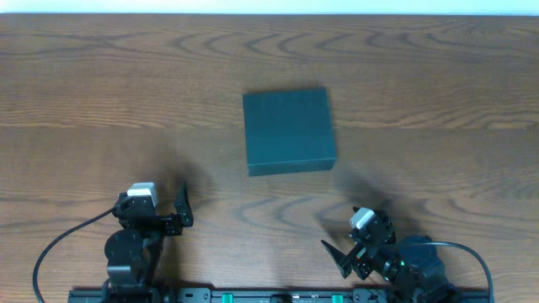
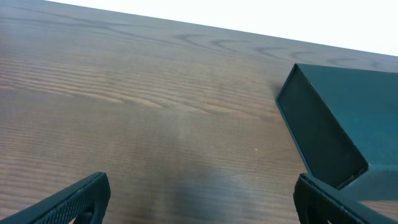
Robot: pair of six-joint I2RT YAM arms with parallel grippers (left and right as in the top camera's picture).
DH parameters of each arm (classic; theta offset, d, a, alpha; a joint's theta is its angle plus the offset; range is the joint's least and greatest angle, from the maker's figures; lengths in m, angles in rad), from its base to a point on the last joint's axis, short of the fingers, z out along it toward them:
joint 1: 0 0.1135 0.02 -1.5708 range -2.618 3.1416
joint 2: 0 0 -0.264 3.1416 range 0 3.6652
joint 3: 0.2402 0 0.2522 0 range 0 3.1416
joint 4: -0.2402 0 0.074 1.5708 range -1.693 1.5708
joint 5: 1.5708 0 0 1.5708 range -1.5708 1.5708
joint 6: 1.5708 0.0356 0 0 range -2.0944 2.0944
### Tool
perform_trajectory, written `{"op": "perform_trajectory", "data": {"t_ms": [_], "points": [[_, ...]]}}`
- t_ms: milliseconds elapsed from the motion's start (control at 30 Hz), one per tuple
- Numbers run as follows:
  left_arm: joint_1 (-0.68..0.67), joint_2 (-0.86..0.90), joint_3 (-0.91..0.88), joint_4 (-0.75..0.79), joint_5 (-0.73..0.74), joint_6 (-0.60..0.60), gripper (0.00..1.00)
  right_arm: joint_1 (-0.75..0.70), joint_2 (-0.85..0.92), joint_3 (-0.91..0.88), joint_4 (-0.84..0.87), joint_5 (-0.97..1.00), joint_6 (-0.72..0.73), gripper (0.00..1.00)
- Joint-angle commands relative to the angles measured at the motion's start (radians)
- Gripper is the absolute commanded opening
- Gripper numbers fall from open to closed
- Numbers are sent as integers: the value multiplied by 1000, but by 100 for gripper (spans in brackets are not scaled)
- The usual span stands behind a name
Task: Pack container
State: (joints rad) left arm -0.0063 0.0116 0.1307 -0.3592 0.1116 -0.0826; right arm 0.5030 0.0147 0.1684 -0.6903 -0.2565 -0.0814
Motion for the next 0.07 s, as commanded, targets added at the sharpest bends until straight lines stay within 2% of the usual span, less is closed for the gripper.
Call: {"op": "perform_trajectory", "data": {"t_ms": [0, 33], "points": [[6, -7, -21, -6, -11, -11, 95, 11, -10, -3, 0, 6, -13, 99], [6, -7, -21, -6, -11, -11, 95, 11, -10, -3, 0, 6, -13, 99]]}}
